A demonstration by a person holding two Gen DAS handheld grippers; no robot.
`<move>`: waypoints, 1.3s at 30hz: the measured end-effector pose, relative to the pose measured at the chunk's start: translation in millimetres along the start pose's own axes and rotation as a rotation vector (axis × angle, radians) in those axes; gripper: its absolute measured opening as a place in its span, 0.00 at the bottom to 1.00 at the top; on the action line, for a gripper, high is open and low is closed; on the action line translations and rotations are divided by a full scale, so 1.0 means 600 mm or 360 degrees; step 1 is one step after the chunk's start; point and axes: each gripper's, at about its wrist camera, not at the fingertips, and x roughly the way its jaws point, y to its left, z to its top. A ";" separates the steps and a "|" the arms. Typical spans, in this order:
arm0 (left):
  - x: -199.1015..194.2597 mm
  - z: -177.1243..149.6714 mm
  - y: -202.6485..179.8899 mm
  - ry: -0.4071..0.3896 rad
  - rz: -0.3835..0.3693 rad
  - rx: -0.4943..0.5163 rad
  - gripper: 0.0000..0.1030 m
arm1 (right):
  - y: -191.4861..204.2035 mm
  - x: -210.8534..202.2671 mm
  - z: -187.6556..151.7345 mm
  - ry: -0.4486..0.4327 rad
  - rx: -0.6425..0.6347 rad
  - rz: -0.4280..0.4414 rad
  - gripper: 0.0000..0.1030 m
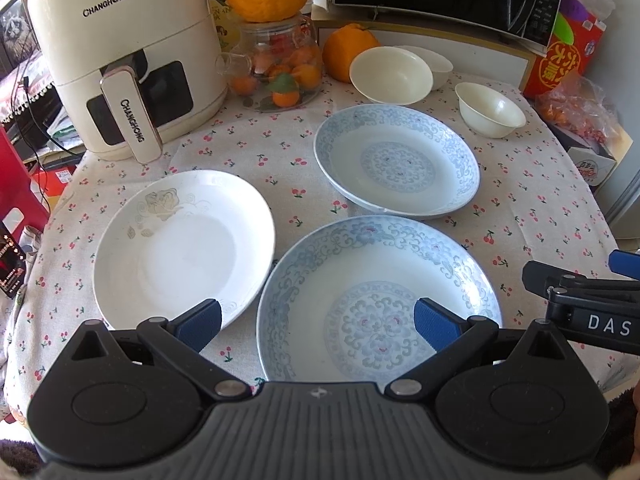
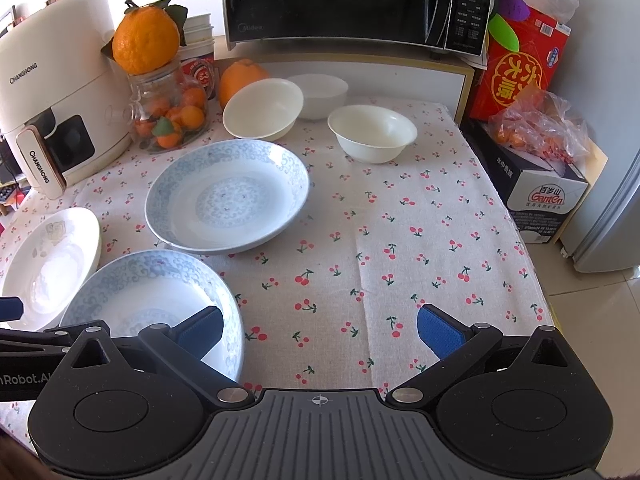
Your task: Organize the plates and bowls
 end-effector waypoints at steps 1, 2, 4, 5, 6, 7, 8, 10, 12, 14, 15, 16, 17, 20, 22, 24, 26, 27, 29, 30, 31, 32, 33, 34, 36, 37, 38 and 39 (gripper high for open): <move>-0.001 0.001 0.000 -0.0003 0.0000 0.0000 1.00 | 0.000 0.000 0.001 -0.0001 -0.0001 -0.0001 1.00; -0.001 0.001 0.001 -0.0005 -0.0002 -0.0003 1.00 | -0.001 -0.001 0.001 -0.0004 -0.0002 0.0000 1.00; -0.002 0.001 0.001 -0.0009 0.0000 -0.0007 1.00 | -0.001 -0.002 0.002 -0.0007 -0.0002 0.0000 1.00; -0.003 0.001 0.001 -0.0011 0.0002 -0.0008 1.00 | -0.001 -0.003 0.003 -0.0007 -0.0002 0.0000 1.00; -0.003 0.001 0.001 -0.0013 0.0005 -0.0009 1.00 | 0.000 -0.003 0.003 -0.0008 -0.0003 0.0001 1.00; -0.003 0.001 0.001 -0.0014 0.0007 -0.0009 1.00 | 0.000 -0.003 0.003 -0.0008 -0.0004 0.0001 1.00; -0.002 0.001 0.001 -0.0012 0.0009 -0.0010 1.00 | 0.000 -0.004 0.003 -0.0008 -0.0005 0.0000 1.00; -0.001 0.001 0.001 -0.0010 0.0012 -0.0014 1.00 | 0.001 -0.005 0.004 -0.0010 -0.0007 -0.0004 1.00; -0.002 0.001 0.001 -0.0015 0.0020 -0.0017 1.00 | 0.001 -0.007 0.005 -0.0022 -0.0005 -0.0007 1.00; -0.003 0.003 0.002 -0.0022 0.0020 -0.0019 1.00 | 0.002 -0.010 0.007 -0.0034 -0.0005 -0.0010 1.00; -0.004 0.005 0.003 -0.0025 0.0025 -0.0027 1.00 | 0.002 -0.012 0.009 -0.0039 -0.0004 -0.0014 1.00; -0.004 0.007 0.005 -0.0028 0.0031 -0.0036 1.00 | 0.001 -0.014 0.011 -0.0043 -0.0003 -0.0017 1.00; -0.005 0.011 0.007 -0.0032 0.0035 -0.0045 1.00 | 0.000 -0.018 0.017 -0.0050 -0.0004 -0.0019 1.00; -0.013 0.025 0.014 -0.0094 0.0067 -0.0068 1.00 | -0.006 -0.033 0.041 -0.0096 -0.0006 -0.0030 1.00; -0.023 0.032 0.016 -0.0212 0.0095 -0.0055 1.00 | -0.013 -0.045 0.058 -0.0137 0.0001 -0.0033 1.00; -0.030 0.041 0.014 -0.0295 0.0122 -0.0022 1.00 | -0.020 -0.055 0.075 -0.0171 0.0014 -0.0024 1.00; -0.032 0.054 0.013 -0.0312 0.0116 -0.0002 1.00 | -0.024 -0.059 0.088 -0.0209 0.0017 0.0003 1.00; -0.031 0.059 0.014 -0.0312 0.0099 -0.0001 1.00 | -0.026 -0.059 0.093 -0.0240 0.0003 0.0035 1.00; -0.027 0.071 0.014 -0.0289 0.0041 0.0005 1.00 | -0.022 -0.055 0.102 -0.0268 -0.0068 0.0087 1.00; -0.024 0.077 0.013 -0.0270 0.0013 0.0014 1.00 | -0.018 -0.048 0.107 -0.0257 -0.0115 0.0096 1.00; -0.019 0.082 0.013 -0.0247 -0.0015 0.0023 1.00 | -0.012 -0.043 0.113 -0.0244 -0.0157 0.0097 1.00; -0.013 0.089 0.013 -0.0221 -0.0055 0.0028 1.00 | -0.009 -0.036 0.119 -0.0236 -0.0185 0.0098 1.00; -0.005 0.095 0.014 -0.0194 -0.0106 0.0032 1.00 | -0.007 -0.029 0.123 -0.0227 -0.0198 0.0111 1.00; 0.005 0.101 0.016 -0.0165 -0.0164 0.0028 1.00 | -0.006 -0.022 0.129 -0.0210 -0.0201 0.0136 1.00; 0.031 0.113 0.022 -0.0091 -0.0269 0.0001 1.00 | -0.006 -0.003 0.140 -0.0148 -0.0181 0.0196 1.00; 0.043 0.117 0.025 -0.0067 -0.0307 -0.0018 1.00 | -0.007 0.007 0.147 -0.0110 -0.0167 0.0223 1.00; 0.056 0.121 0.029 -0.0047 -0.0330 -0.0042 0.99 | -0.009 0.020 0.154 -0.0071 -0.0142 0.0255 1.00; 0.069 0.124 0.033 -0.0034 -0.0337 -0.0070 0.96 | -0.013 0.033 0.159 -0.0043 -0.0110 0.0286 1.00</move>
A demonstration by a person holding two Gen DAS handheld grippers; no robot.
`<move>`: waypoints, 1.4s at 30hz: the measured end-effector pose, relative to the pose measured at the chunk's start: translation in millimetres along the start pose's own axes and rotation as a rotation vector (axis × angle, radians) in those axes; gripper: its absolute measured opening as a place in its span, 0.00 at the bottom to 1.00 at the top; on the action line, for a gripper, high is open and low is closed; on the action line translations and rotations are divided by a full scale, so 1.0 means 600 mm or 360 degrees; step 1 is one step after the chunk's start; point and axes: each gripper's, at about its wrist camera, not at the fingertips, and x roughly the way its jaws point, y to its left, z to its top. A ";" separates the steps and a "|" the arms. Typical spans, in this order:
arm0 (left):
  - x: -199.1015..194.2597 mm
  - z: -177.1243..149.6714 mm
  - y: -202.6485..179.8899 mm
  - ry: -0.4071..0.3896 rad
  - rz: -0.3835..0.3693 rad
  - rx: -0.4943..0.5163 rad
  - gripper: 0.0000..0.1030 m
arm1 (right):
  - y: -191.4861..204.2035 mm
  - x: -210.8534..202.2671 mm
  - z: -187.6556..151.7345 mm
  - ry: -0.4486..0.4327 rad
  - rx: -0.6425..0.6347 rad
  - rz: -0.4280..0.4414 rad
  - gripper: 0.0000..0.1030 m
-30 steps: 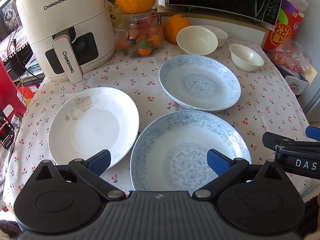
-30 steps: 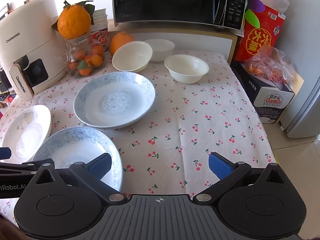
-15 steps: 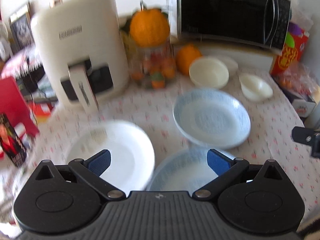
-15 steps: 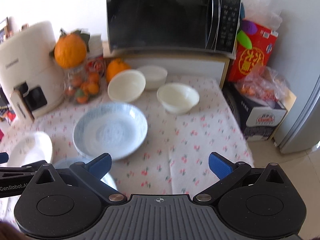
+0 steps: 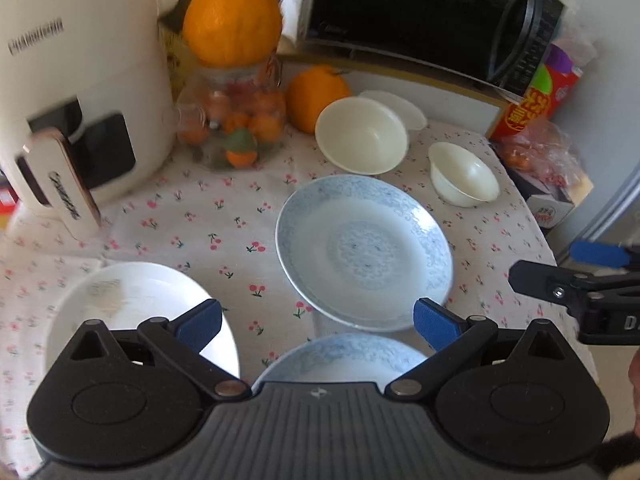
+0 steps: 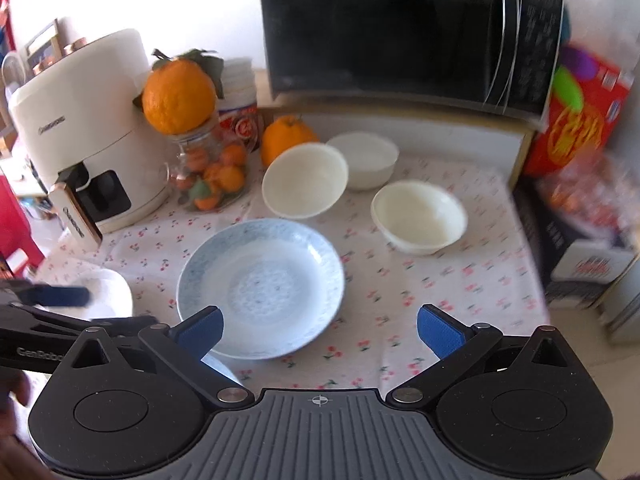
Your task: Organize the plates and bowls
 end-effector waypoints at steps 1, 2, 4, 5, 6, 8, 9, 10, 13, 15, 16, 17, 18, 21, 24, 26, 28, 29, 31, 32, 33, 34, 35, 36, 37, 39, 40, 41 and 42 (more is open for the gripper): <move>0.012 0.003 0.007 0.0007 -0.0004 -0.0025 0.95 | -0.008 0.015 0.005 0.0021 0.0047 0.0030 1.00; 0.022 0.005 0.014 0.0019 -0.0006 -0.0046 0.91 | -0.016 0.027 0.005 0.0037 0.0094 0.0055 1.00; 0.044 0.011 0.026 0.0076 -0.0034 -0.0078 0.80 | -0.037 0.055 -0.001 0.0052 0.0223 0.0120 1.00; 0.053 0.014 0.032 0.0100 -0.0057 -0.0106 0.75 | -0.050 0.071 -0.007 0.0062 0.0302 0.0156 0.99; 0.059 0.017 0.038 0.0109 -0.0080 -0.0130 0.73 | -0.062 0.087 -0.010 0.0110 0.0379 0.0175 0.98; 0.069 0.023 0.048 0.0106 -0.0109 -0.0162 0.70 | -0.085 0.118 -0.011 0.0227 0.0529 0.0246 0.95; 0.074 0.026 0.051 0.0098 -0.0124 -0.0172 0.68 | -0.096 0.126 -0.011 0.0237 0.0597 0.0290 0.93; 0.079 0.029 0.054 0.0092 -0.0138 -0.0186 0.66 | -0.108 0.135 -0.010 0.0238 0.0669 0.0318 0.93; 0.097 0.039 0.065 0.0104 -0.0207 -0.0259 0.56 | -0.131 0.156 -0.007 0.0242 0.0834 0.0354 0.85; 0.110 0.045 0.069 0.0123 -0.0216 -0.0291 0.47 | -0.142 0.171 -0.006 0.0261 0.0930 0.0376 0.71; 0.115 0.047 0.069 0.0134 -0.0207 -0.0291 0.46 | -0.145 0.181 -0.005 0.0276 0.0968 0.0389 0.67; 0.119 0.048 0.067 0.0139 -0.0194 -0.0285 0.43 | -0.147 0.190 -0.006 0.0292 0.0996 0.0399 0.61; 0.125 0.049 0.067 0.0144 -0.0179 -0.0276 0.38 | -0.147 0.198 -0.006 0.0303 0.1018 0.0403 0.54; 0.135 0.048 0.063 0.0156 -0.0163 -0.0249 0.28 | -0.146 0.215 -0.010 0.0327 0.1047 0.0425 0.40; 0.145 0.047 0.065 0.0173 -0.0180 -0.0238 0.16 | -0.139 0.233 -0.014 0.0367 0.1062 0.0441 0.25; 0.148 0.045 0.064 0.0165 -0.0170 -0.0218 0.13 | -0.136 0.245 -0.016 0.0386 0.1064 0.0445 0.18; 0.146 0.044 0.060 0.0160 -0.0163 -0.0184 0.11 | -0.131 0.244 -0.017 0.0374 0.1027 0.0403 0.12; 0.146 0.043 0.060 0.0162 -0.0173 -0.0174 0.11 | -0.128 0.240 -0.014 0.0363 0.0993 0.0381 0.12; 0.144 0.041 0.055 0.0159 -0.0206 -0.0155 0.11 | -0.126 0.231 -0.010 0.0333 0.0944 0.0338 0.12; 0.141 0.040 0.051 0.0153 -0.0219 -0.0137 0.11 | -0.128 0.226 -0.009 0.0319 0.0935 0.0326 0.12; 0.140 0.039 0.047 0.0147 -0.0228 -0.0120 0.11 | -0.133 0.223 -0.008 0.0309 0.0934 0.0322 0.12; 0.139 0.038 0.042 0.0145 -0.0236 -0.0104 0.11 | -0.137 0.219 -0.007 0.0303 0.0940 0.0319 0.12; 0.139 0.037 0.037 0.0147 -0.0241 -0.0086 0.11 | -0.143 0.215 -0.007 0.0300 0.0949 0.0314 0.12; 0.141 0.035 0.031 0.0151 -0.0244 -0.0069 0.12 | -0.147 0.211 -0.008 0.0298 0.0953 0.0307 0.12; 0.144 0.033 0.026 0.0157 -0.0245 -0.0053 0.12 | -0.151 0.207 -0.009 0.0294 0.0953 0.0297 0.12; 0.144 0.029 0.015 0.0159 -0.0257 -0.0026 0.12 | -0.158 0.200 -0.011 0.0290 0.0952 0.0273 0.12; 0.144 0.028 0.011 0.0161 -0.0263 -0.0010 0.12 | -0.162 0.197 -0.012 0.0290 0.0955 0.0260 0.12; 0.145 0.027 0.006 0.0161 -0.0264 0.0008 0.12 | -0.166 0.195 -0.014 0.0293 0.0961 0.0252 0.12; 0.146 0.025 0.002 0.0162 -0.0266 0.0025 0.12 | -0.170 0.193 -0.016 0.0297 0.0969 0.0247 0.12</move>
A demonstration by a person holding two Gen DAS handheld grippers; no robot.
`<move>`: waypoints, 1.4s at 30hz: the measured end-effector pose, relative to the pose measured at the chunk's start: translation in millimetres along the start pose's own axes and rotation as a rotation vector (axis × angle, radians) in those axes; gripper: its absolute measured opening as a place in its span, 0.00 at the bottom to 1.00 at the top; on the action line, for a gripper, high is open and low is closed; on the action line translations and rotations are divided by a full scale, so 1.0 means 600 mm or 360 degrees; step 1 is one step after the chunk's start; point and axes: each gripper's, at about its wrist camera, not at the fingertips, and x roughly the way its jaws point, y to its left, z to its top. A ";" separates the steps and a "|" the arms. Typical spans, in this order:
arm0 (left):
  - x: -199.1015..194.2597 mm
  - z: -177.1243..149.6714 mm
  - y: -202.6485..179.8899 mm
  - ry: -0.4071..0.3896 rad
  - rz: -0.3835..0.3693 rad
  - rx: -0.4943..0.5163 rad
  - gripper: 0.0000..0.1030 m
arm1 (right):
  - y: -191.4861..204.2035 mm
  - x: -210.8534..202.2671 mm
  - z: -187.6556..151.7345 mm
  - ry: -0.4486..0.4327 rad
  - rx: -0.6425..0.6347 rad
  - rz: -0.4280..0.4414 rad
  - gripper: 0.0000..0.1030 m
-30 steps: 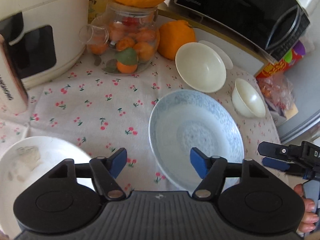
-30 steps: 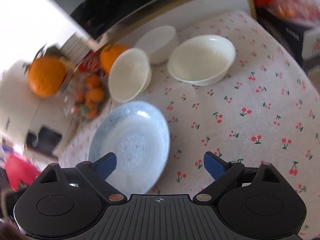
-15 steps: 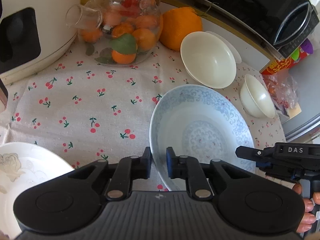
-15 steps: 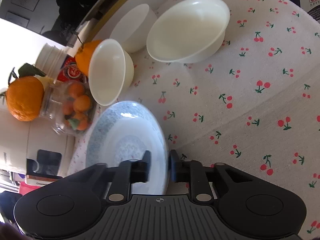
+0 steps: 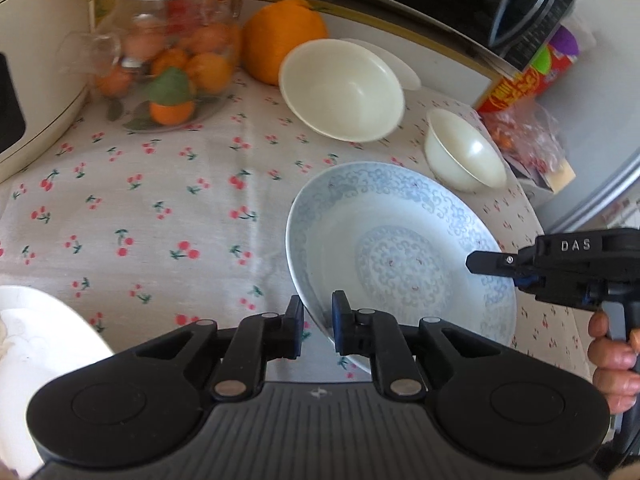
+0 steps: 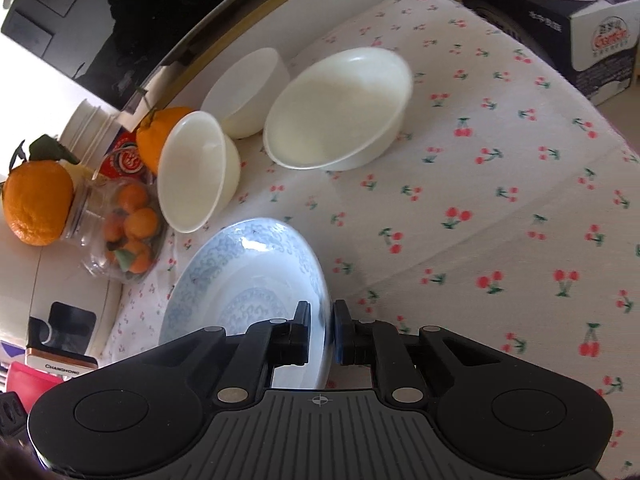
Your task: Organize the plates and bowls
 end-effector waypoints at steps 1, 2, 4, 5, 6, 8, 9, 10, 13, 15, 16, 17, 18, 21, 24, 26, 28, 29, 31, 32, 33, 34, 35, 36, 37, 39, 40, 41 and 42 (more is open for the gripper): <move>0.001 -0.001 -0.004 0.0003 -0.0002 0.0013 0.13 | -0.004 -0.002 0.000 0.0002 0.0009 -0.0005 0.12; 0.003 -0.002 -0.007 0.0007 -0.0004 0.0023 0.13 | -0.007 -0.004 0.000 0.0003 0.0013 -0.0008 0.12; 0.005 -0.002 -0.011 0.0014 -0.0007 0.0040 0.13 | -0.012 -0.008 0.000 0.0003 0.0016 -0.0014 0.12; 0.006 -0.001 -0.013 0.0017 -0.0008 0.0045 0.13 | -0.013 -0.009 0.000 0.0003 0.0017 -0.0016 0.12; 0.008 -0.001 -0.014 0.0020 -0.0009 0.0050 0.13 | -0.013 -0.010 0.000 0.0003 0.0016 -0.0019 0.12; 0.008 -0.004 -0.016 0.0023 -0.0010 0.0058 0.13 | -0.014 -0.011 -0.001 0.0005 0.0015 -0.0028 0.12; 0.008 -0.005 -0.017 0.0024 -0.0008 0.0062 0.13 | -0.014 -0.010 -0.001 0.0007 0.0018 -0.0032 0.12; 0.009 -0.006 -0.017 0.0028 -0.0005 0.0068 0.13 | -0.016 -0.010 -0.002 0.0010 0.0019 -0.0038 0.12; 0.011 -0.010 -0.021 0.0037 0.0005 0.0100 0.13 | -0.017 -0.001 -0.004 0.0030 0.0016 -0.0086 0.12; 0.011 -0.009 -0.024 0.0035 0.0021 0.0118 0.13 | -0.014 0.001 -0.006 0.0022 0.0003 -0.0106 0.13; 0.011 -0.009 -0.024 0.0036 0.0019 0.0114 0.13 | -0.011 0.001 -0.006 0.0022 -0.0010 -0.0116 0.13; 0.011 -0.009 -0.023 0.0038 0.0015 0.0112 0.13 | -0.010 0.001 -0.007 0.0020 -0.0019 -0.0123 0.14; 0.012 -0.008 -0.022 0.0040 0.0012 0.0112 0.13 | -0.009 0.002 -0.007 0.0017 -0.0025 -0.0126 0.14; 0.011 -0.009 -0.022 0.0037 0.0015 0.0118 0.13 | -0.011 0.002 -0.007 0.0020 -0.0022 -0.0125 0.14; 0.012 -0.007 -0.023 0.0047 0.0010 0.0125 0.14 | -0.012 0.002 -0.007 0.0024 -0.0019 -0.0122 0.15; 0.013 -0.005 -0.021 0.0069 -0.0007 0.0136 0.15 | -0.010 0.003 -0.007 0.0026 -0.0028 -0.0127 0.15; 0.012 -0.003 -0.019 0.0081 -0.0020 0.0148 0.17 | -0.009 0.003 -0.007 0.0026 -0.0041 -0.0128 0.15; 0.011 -0.003 -0.019 0.0084 -0.0013 0.0154 0.22 | -0.009 0.003 -0.007 0.0028 -0.0047 -0.0125 0.15; 0.007 -0.005 -0.020 0.0072 0.0002 0.0166 0.34 | -0.009 0.002 -0.007 0.0031 -0.0058 -0.0116 0.19; 0.004 -0.007 -0.021 0.0061 0.0010 0.0168 0.44 | -0.009 0.000 -0.008 0.0035 -0.0060 -0.0103 0.27; 0.001 -0.009 -0.022 0.0049 0.0015 0.0171 0.52 | -0.007 -0.002 -0.008 0.0039 -0.0065 -0.0092 0.36; -0.002 -0.010 -0.023 0.0038 0.0015 0.0177 0.55 | -0.005 -0.004 -0.010 0.0041 -0.0074 -0.0086 0.43; -0.005 -0.012 -0.024 0.0029 0.0008 0.0186 0.61 | -0.003 -0.007 -0.012 0.0039 -0.0088 -0.0082 0.58; -0.009 -0.013 -0.024 0.0021 0.0001 0.0194 0.67 | 0.000 -0.011 -0.015 0.0036 -0.0106 -0.0079 0.71; -0.013 -0.015 -0.026 0.0016 -0.0004 0.0203 0.72 | 0.004 -0.015 -0.019 0.0030 -0.0130 -0.0073 0.73; -0.022 -0.019 -0.029 0.0001 -0.0011 0.0231 0.86 | 0.008 -0.021 -0.026 0.0041 -0.0169 -0.0051 0.76; -0.027 -0.022 -0.031 -0.0009 -0.0011 0.0245 0.87 | 0.010 -0.024 -0.028 0.0050 -0.0186 -0.0034 0.77; -0.032 -0.025 -0.031 -0.0016 -0.0010 0.0260 0.90 | 0.012 -0.028 -0.031 0.0055 -0.0204 -0.0011 0.79; -0.038 -0.028 -0.030 -0.0023 -0.0010 0.0270 0.93 | 0.015 -0.032 -0.035 0.0054 -0.0230 0.0011 0.81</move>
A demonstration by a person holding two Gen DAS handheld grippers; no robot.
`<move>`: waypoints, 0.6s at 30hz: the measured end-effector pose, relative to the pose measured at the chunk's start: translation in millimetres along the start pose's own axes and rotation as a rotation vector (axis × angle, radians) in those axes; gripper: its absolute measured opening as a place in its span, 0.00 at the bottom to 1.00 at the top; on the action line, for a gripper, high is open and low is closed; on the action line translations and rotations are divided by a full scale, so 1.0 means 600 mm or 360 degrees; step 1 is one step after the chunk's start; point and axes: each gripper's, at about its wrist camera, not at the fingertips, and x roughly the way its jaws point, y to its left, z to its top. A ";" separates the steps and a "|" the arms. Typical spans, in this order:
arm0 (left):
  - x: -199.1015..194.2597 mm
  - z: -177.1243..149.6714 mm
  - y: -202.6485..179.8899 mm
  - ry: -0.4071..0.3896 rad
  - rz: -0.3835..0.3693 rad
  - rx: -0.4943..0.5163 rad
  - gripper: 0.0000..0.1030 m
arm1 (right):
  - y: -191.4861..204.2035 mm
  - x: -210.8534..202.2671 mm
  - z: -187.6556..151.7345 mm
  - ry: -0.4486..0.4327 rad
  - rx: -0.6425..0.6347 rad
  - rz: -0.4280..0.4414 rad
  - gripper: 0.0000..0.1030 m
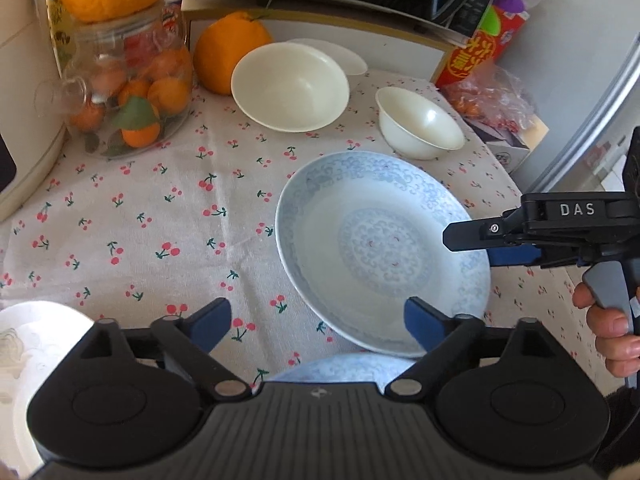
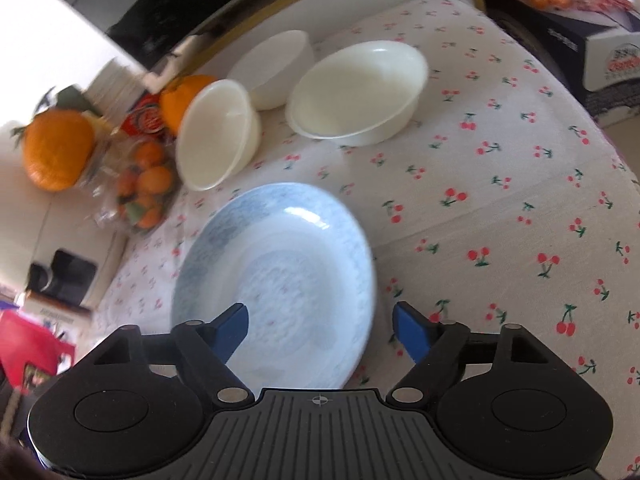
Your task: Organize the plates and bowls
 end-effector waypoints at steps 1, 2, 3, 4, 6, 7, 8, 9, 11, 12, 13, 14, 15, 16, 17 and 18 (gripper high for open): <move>-0.005 -0.003 0.000 -0.0009 0.0002 0.0007 0.94 | 0.003 -0.004 -0.003 -0.0002 -0.0029 0.0011 0.82; -0.012 -0.008 0.000 -0.0018 0.0001 0.0012 0.95 | 0.005 -0.009 -0.008 -0.0007 -0.0064 0.0016 0.82; -0.018 -0.013 0.002 -0.0022 0.0000 0.0017 0.96 | 0.007 -0.013 -0.013 -0.0013 -0.0098 0.0018 0.83; -0.024 -0.018 0.003 -0.0024 -0.0001 0.0021 0.97 | 0.008 -0.016 -0.019 -0.0013 -0.0125 0.0019 0.83; -0.035 -0.029 0.005 -0.0028 0.0003 0.0031 0.97 | 0.009 -0.021 -0.031 -0.0004 -0.0170 0.0023 0.83; -0.041 -0.035 0.006 -0.0034 0.0011 0.0035 0.97 | 0.009 -0.023 -0.038 0.0001 -0.0185 0.0026 0.83; -0.049 -0.043 0.007 -0.0044 0.0021 0.0037 0.97 | 0.009 -0.026 -0.044 0.0008 -0.0196 0.0029 0.83; -0.055 -0.049 0.008 -0.0051 0.0025 0.0037 0.98 | 0.009 -0.027 -0.050 0.0015 -0.0199 0.0033 0.83; -0.066 -0.061 0.009 -0.0056 0.0022 0.0038 0.98 | 0.008 -0.030 -0.060 0.0033 -0.0205 0.0054 0.83; -0.072 -0.068 0.009 -0.0059 0.0022 0.0035 0.98 | 0.010 -0.031 -0.066 0.0041 -0.0209 0.0066 0.83; -0.078 -0.073 0.009 -0.0061 0.0021 0.0030 0.98 | 0.011 -0.033 -0.070 0.0046 -0.0214 0.0073 0.83; -0.084 -0.079 0.009 -0.0064 0.0016 0.0024 0.98 | 0.014 -0.034 -0.075 0.0051 -0.0222 0.0082 0.83; -0.089 -0.084 0.009 -0.0067 0.0009 0.0016 0.98 | 0.018 -0.034 -0.080 0.0059 -0.0233 0.0091 0.83; -0.095 -0.089 0.009 -0.0070 -0.0001 0.0006 0.98 | 0.021 -0.035 -0.085 0.0068 -0.0240 0.0102 0.83; -0.099 -0.093 0.009 -0.0070 -0.0011 -0.0003 0.98 | 0.024 -0.035 -0.088 0.0075 -0.0242 0.0112 0.83; -0.103 -0.097 0.008 -0.0069 -0.0021 -0.0010 0.98 | 0.027 -0.035 -0.092 0.0085 -0.0241 0.0127 0.83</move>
